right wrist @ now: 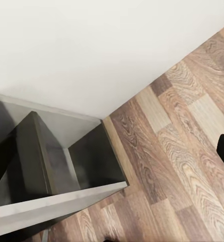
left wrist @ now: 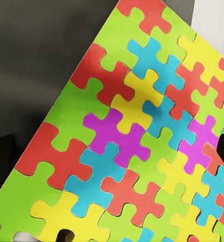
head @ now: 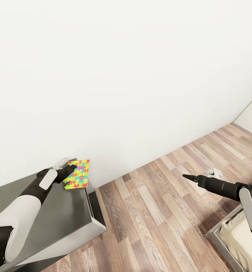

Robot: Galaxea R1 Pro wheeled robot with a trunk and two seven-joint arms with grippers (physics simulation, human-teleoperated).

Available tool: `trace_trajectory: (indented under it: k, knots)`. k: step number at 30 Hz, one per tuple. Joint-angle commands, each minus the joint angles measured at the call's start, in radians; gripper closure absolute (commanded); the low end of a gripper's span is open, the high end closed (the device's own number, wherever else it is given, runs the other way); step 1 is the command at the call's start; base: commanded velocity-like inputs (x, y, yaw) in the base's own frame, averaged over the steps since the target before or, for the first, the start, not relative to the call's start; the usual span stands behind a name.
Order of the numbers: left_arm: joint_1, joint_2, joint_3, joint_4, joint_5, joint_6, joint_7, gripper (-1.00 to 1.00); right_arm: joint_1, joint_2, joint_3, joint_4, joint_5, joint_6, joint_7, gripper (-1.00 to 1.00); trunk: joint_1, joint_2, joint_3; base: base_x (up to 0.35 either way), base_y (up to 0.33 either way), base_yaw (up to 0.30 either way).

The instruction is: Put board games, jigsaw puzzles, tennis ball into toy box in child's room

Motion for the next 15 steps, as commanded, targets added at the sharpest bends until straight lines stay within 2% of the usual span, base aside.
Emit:
trace_trajectory:
  k: [1, 15]
  knots:
    - [0.000, 0.000, 0.001, -0.002, 0.011, 0.005, 0.008, -1.00, -0.001, 0.000, -0.001, -0.001, 0.006, 0.005, 0.008, -1.00, 0.001, -0.002, -0.002, 0.000, 0.000, -0.036]
    - [0.000, 0.000, 0.002, -0.004, 0.011, 0.005, 0.007, -1.00, -0.001, 0.000, -0.001, 0.000, 0.005, 0.005, 0.008, -1.00, 0.001, -0.002, -0.002, 0.000, 0.000, -0.012]
